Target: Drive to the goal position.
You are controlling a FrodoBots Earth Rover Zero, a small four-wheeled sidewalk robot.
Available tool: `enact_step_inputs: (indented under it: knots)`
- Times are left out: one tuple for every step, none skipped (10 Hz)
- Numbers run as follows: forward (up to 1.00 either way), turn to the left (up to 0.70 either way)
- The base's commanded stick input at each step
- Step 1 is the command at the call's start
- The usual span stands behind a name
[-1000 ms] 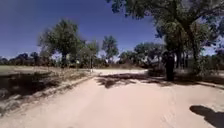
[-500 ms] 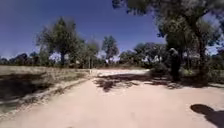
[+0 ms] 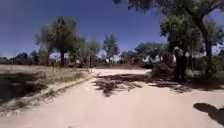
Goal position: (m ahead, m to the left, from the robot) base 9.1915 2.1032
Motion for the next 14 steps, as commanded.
enact_step_inputs:
  knots:
    - [0.85,0.0]
    - [0.85,0.09]
    - [0.85,0.27]
    - [0.85,0.34]
    - [0.85,0.28]
    - [0.85,0.07]
    - [0.85,0.0]
    - [0.85,0.0]
    - [0.85,0.0]
    - [0.85,0.0]
    - [0.85,0.0]
    - [0.85,0.0]
    - [0.85,0.0]
    - [0.85,0.0]
